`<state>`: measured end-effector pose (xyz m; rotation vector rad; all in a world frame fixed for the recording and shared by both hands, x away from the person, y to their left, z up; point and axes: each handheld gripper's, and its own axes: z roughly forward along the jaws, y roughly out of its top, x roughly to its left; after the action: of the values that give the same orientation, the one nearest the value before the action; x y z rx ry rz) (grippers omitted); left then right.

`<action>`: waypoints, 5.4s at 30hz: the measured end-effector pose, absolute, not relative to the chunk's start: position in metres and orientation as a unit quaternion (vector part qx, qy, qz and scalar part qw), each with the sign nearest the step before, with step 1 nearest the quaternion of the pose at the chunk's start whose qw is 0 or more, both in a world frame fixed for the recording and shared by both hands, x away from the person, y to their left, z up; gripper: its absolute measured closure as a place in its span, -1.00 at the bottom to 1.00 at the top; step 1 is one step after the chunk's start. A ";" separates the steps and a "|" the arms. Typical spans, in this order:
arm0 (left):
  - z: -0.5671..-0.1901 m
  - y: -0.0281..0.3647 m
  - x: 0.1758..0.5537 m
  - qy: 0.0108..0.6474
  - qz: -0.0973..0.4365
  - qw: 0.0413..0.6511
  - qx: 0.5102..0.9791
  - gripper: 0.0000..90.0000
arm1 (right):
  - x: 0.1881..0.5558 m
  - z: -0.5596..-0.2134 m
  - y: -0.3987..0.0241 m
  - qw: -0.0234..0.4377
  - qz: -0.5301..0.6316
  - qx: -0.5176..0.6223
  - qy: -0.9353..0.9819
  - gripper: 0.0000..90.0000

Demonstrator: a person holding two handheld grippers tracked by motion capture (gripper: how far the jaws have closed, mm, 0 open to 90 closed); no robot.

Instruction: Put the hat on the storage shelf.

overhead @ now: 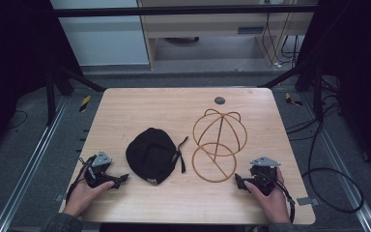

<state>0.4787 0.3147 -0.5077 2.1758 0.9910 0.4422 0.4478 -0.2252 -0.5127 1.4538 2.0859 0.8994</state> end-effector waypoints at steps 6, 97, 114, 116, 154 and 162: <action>-0.506 0.310 0.478 0.384 0.162 0.337 0.845 -0.95 | 0.448 -0.513 -0.225 0.221 0.325 0.525 0.755 -0.98; -0.396 0.205 0.555 0.244 0.092 0.270 0.927 0.64 | 0.448 -0.513 -0.232 0.224 0.324 0.521 0.757 -0.99; -0.339 0.237 0.526 0.235 0.141 0.321 0.907 0.65 | 0.448 -0.513 -0.232 0.225 0.324 0.521 0.757 -0.98; -0.331 0.239 0.521 0.230 0.147 0.326 0.905 0.65 | 0.448 -0.513 -0.232 0.225 0.324 0.521 0.757 -0.98; -0.197 0.239 0.464 0.161 0.226 0.378 0.883 0.66 | 0.448 -0.513 -0.232 0.226 0.323 0.522 0.756 -0.98; -0.185 0.237 0.458 0.152 0.229 0.381 0.883 0.66 | 0.448 -0.513 -0.231 0.226 0.323 0.523 0.755 -0.99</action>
<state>0.4582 0.2370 -0.1851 2.2532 0.3888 0.5852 0.4476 -0.2314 -0.5132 1.4426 2.0825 0.8900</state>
